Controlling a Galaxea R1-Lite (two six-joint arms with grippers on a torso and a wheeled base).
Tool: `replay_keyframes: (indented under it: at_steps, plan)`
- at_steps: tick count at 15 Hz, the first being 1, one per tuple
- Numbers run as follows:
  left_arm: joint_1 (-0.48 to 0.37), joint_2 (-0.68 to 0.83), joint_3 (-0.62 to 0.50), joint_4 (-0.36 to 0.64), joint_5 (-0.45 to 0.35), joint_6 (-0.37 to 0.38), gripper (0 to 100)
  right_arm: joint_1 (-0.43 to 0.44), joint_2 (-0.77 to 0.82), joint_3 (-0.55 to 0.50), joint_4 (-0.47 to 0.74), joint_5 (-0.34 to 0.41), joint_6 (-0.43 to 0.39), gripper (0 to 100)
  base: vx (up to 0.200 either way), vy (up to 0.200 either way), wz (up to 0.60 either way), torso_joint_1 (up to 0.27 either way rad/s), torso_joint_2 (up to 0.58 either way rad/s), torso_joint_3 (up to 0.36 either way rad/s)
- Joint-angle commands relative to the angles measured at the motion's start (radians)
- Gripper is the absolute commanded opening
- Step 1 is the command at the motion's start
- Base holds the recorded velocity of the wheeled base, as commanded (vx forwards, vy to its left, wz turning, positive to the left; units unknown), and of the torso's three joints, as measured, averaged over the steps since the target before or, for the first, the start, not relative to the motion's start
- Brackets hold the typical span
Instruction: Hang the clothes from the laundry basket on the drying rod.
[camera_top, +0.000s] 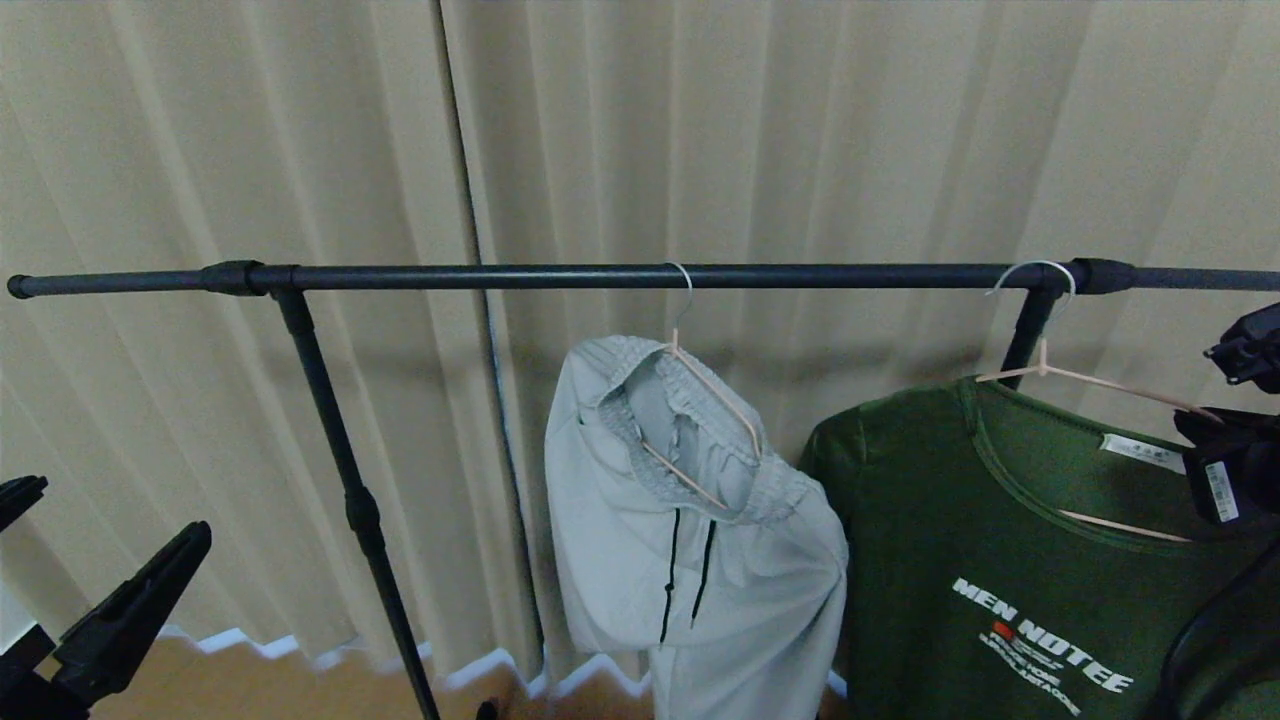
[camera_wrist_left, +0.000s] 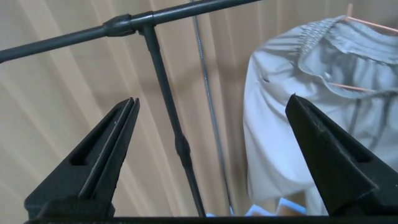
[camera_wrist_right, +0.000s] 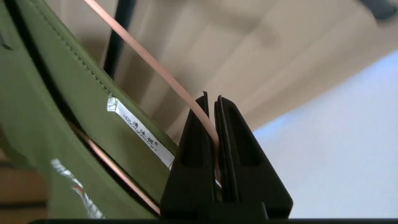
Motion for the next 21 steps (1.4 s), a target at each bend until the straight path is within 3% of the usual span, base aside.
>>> replay_keyframes:
  at_steps: [1,8,15,21]
  plan:
    - [0.000,0.002,0.003,-0.002,0.000,0.000,100,0.015,0.057,-0.051,-0.002,-0.003,0.024,0,0.000,0.000,0.00,0.000,0.00,0.000]
    - [0.001,0.001,0.006,-0.002,-0.029,-0.002,100,0.096,0.244,-0.172,-0.004,-0.078,0.059,0,0.000,0.000,0.00,0.000,0.00,0.000]
    - [0.003,0.001,0.007,-0.002,-0.029,-0.003,100,0.182,0.269,-0.167,-0.004,-0.093,0.061,0,0.000,0.000,0.00,0.000,0.00,0.000]
    - [0.004,0.001,0.007,-0.002,-0.029,-0.003,100,0.189,0.258,-0.150,-0.004,-0.090,0.065,0,0.000,0.000,0.00,0.000,0.00,0.000]
